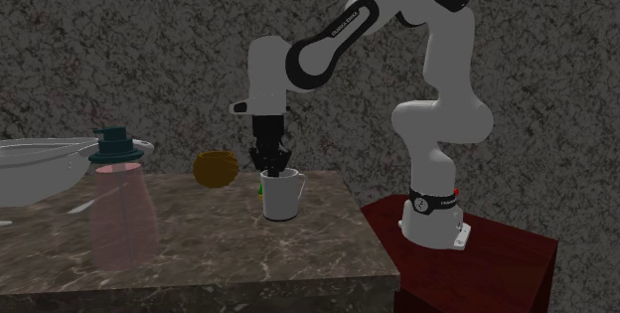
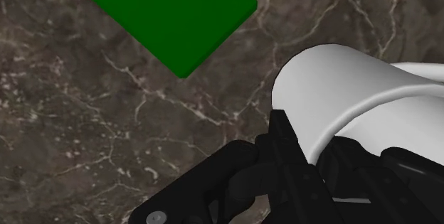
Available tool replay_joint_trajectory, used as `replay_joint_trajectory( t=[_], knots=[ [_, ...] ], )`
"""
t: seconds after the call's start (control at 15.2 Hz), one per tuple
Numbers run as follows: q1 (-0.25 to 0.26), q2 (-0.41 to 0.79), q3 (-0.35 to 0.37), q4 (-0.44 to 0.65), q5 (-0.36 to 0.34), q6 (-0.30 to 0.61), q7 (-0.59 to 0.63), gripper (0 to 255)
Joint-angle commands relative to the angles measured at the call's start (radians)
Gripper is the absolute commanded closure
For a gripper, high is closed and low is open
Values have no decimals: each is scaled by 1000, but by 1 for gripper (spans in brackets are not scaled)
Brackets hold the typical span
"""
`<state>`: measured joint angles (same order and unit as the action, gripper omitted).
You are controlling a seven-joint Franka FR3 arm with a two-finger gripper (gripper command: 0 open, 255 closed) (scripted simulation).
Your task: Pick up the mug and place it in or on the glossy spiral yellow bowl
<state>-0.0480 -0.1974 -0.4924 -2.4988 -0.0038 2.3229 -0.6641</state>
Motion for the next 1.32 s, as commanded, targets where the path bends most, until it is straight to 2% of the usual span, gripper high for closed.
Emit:
replay_joint_trajectory(
  t=[0.0, 1.25],
  knots=[
    [0, 0, 0, 0, 0, 0, 0, 255],
    [-17, -137, 43, 137, -57, -263, 65, 255]
  ],
)
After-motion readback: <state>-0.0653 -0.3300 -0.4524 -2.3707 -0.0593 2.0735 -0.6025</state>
